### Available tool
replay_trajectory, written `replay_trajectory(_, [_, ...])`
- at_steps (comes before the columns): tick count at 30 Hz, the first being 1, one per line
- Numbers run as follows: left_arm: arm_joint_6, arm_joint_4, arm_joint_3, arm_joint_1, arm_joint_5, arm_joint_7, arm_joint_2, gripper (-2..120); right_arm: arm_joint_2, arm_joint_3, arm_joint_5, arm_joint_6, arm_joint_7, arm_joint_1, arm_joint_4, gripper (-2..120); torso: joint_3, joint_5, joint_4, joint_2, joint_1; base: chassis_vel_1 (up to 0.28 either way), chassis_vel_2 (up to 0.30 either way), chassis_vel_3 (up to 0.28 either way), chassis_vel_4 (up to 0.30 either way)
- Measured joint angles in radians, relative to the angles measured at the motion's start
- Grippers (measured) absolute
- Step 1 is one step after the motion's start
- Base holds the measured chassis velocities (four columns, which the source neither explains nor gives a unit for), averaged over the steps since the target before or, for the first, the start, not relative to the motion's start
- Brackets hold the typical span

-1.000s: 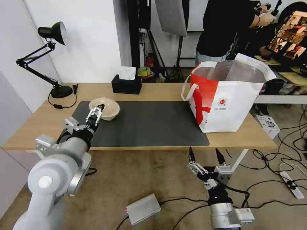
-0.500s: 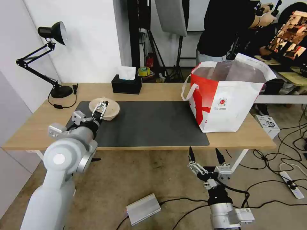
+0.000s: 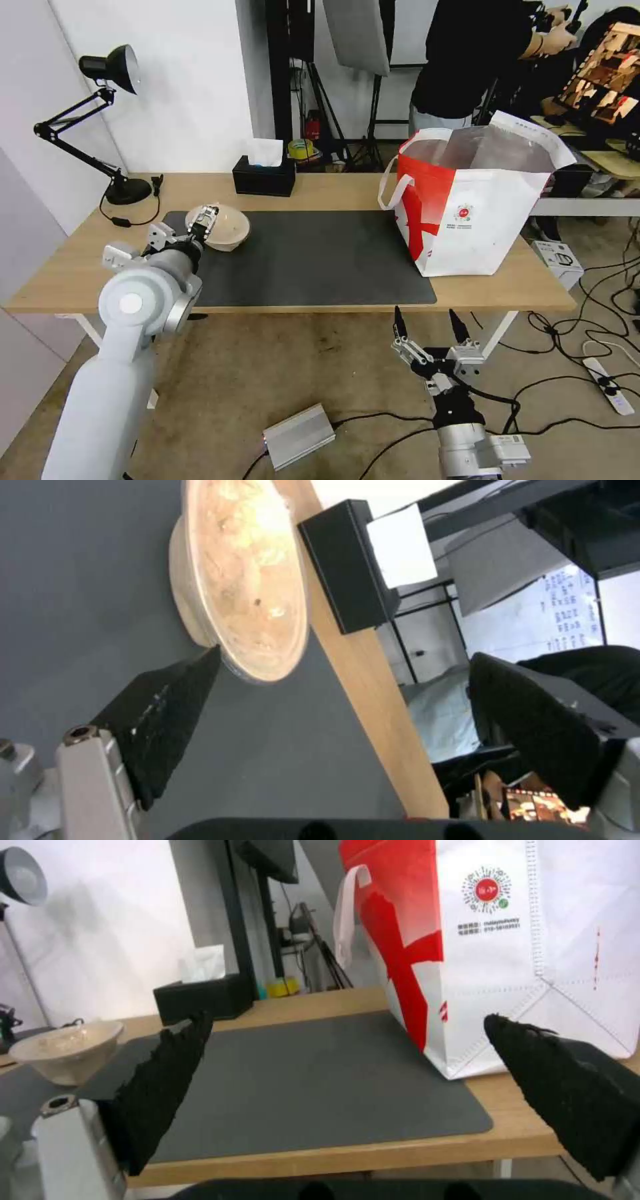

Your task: Pick up the trash from the table and place it into the takeout bag.

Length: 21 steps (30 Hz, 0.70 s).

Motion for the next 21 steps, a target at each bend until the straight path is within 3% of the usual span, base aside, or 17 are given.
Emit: replay_trajectory(21, [0.012,0.069,0.021,-0.041,0.064,-0.033,-0.015,100,0.000,0.000,0.000,0.000,0.000,0.000,0.000,100,0.000,0.0000,0.0000,0.000,0.000,0.000,0.000,0.000,0.000])
